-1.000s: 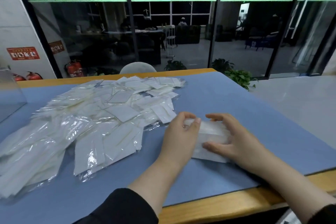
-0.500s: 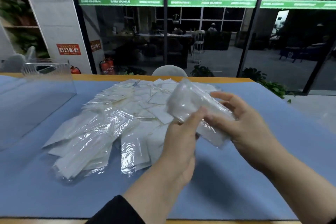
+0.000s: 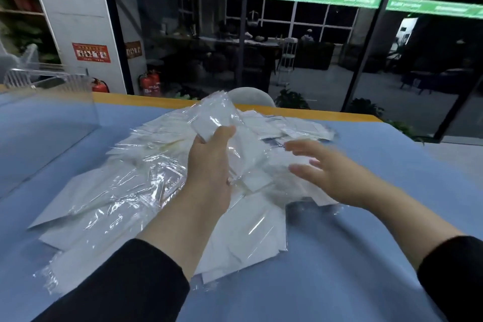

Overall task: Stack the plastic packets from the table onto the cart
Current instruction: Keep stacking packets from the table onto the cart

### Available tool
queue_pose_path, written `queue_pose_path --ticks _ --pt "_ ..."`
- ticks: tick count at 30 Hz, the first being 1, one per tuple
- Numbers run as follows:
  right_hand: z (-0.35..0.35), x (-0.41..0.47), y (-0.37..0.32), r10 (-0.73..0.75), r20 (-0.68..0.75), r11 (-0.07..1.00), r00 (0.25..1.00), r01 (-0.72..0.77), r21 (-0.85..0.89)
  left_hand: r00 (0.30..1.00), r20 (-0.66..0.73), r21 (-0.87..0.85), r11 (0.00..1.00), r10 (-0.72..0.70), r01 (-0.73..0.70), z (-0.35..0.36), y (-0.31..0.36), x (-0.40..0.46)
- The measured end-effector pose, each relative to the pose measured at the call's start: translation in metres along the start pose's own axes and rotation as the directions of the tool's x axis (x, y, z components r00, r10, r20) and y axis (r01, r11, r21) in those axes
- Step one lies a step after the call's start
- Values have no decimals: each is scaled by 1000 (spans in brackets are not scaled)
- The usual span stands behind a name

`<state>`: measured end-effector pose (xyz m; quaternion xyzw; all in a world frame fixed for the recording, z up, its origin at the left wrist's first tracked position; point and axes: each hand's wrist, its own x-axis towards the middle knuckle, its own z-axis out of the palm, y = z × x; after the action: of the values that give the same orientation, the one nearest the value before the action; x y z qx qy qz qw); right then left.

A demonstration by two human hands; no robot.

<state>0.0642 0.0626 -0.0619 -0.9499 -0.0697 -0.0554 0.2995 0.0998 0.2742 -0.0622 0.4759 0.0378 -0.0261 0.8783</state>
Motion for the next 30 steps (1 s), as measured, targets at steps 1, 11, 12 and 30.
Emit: queue_pose_path --ticks 1,11,12,30 --pt "6 4 -6 -12 -74 988 997 23 152 999 33 6 1000 -11 11 1 -4 1" --pt "36 21 -25 -161 -110 934 981 187 304 996 74 11 999 52 -53 3 -12 3" --pt "28 24 -18 -124 -133 956 983 154 251 996 32 2 997 83 -83 1 -9 5" --pt "12 62 33 49 168 920 985 20 -390 994 -26 62 993 106 -105 -5 -2 14"
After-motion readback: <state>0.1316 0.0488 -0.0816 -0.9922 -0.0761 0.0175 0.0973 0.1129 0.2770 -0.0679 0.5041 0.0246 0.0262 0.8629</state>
